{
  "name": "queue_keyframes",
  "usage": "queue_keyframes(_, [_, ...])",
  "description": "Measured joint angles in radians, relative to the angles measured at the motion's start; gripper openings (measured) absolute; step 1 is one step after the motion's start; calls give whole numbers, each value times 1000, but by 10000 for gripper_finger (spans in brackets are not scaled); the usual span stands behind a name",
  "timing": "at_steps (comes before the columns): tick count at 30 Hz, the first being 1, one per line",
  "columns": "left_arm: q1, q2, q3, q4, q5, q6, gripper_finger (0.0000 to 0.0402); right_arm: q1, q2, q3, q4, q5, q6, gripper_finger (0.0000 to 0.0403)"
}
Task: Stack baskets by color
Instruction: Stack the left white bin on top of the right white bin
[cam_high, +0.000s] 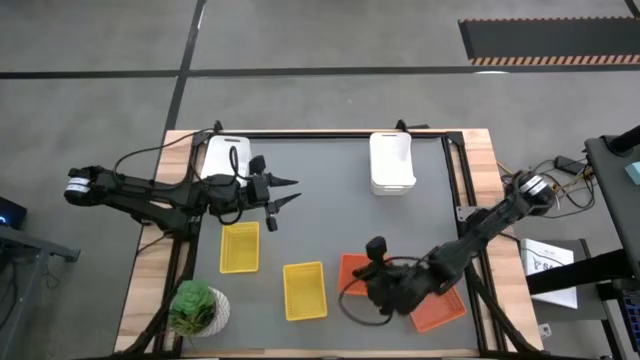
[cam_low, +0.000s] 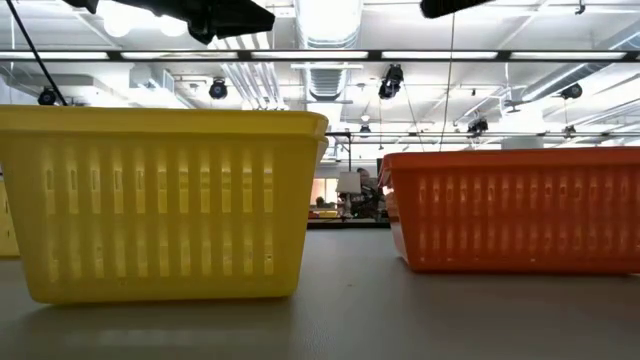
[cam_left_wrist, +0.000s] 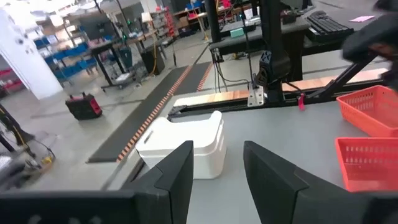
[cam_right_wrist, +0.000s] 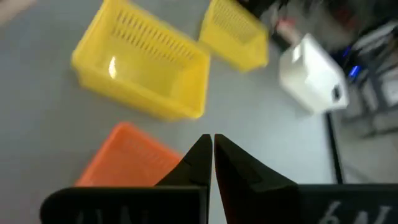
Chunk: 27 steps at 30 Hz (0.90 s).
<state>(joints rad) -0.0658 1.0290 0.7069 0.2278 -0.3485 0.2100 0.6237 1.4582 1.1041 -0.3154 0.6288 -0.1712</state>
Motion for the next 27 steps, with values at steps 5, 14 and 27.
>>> queue_keyframes(5, [0,41,-2,-1,0,-72,125,-87,-135,-304,562,-2,-149,9])
queue_keyframes(14, [0,144,-2,-1,0,-129,125,-180,-288,-535,949,-136,-217,9])
queue_keyframes(27, [1,242,-2,-29,-107,-234,125,-179,-500,-567,842,-132,-291,9])
